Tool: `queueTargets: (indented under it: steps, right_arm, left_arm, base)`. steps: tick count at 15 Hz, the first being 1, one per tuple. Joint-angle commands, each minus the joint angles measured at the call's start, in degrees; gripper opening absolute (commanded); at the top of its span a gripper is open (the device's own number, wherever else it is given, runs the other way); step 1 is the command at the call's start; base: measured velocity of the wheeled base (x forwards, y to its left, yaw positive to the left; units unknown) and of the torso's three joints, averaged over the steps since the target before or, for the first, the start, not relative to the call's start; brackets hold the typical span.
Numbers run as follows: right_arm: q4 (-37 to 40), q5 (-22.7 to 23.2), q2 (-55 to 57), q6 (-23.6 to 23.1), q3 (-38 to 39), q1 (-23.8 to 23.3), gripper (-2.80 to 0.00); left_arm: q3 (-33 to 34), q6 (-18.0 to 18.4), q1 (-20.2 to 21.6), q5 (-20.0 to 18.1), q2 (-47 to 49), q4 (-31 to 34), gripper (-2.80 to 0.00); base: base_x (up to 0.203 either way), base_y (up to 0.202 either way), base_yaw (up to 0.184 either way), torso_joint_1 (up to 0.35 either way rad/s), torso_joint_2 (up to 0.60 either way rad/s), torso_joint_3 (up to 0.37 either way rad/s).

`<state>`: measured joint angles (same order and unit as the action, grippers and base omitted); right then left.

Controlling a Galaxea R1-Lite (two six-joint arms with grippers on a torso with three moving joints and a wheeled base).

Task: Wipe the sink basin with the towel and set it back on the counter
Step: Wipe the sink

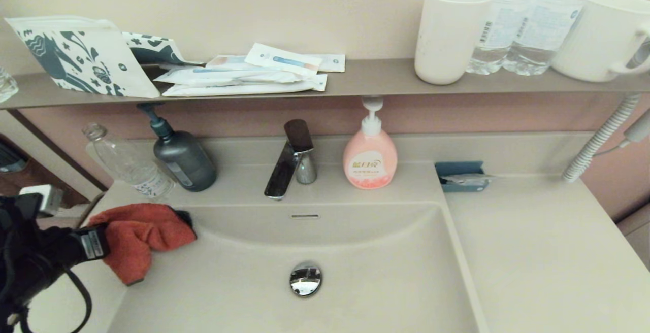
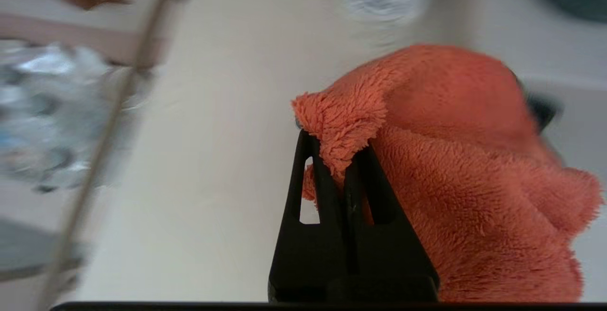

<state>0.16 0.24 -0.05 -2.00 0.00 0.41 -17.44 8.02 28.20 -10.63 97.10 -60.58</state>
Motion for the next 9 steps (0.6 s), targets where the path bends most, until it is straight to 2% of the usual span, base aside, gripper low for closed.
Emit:
queueTargets:
  steps: [1,3,9]
  right_arm:
    - [0.0,0.0,0.0,0.0,0.0,0.0,-2.8]
    - [0.0,0.0,0.0,0.0,0.0,0.0,-2.8]
    - [0.0,0.0,0.0,0.0,0.0,0.0,-2.8]
  left_arm:
    - [0.3,1.3,3.6,-1.5,-0.7,-0.3,-2.8]
    - [0.1,3.1,5.7,-2.9,-0.4,-0.2,-2.8]
    - [-4.9,2.9,5.4,-3.3,9.4,-0.7,-2.8]
  base:
    - [0.0,0.0,0.0,0.0,0.0,0.0]
    - [0.0,0.0,0.0,0.0,0.0,0.0]
    - [0.0,0.0,0.0,0.0,0.0,0.0]
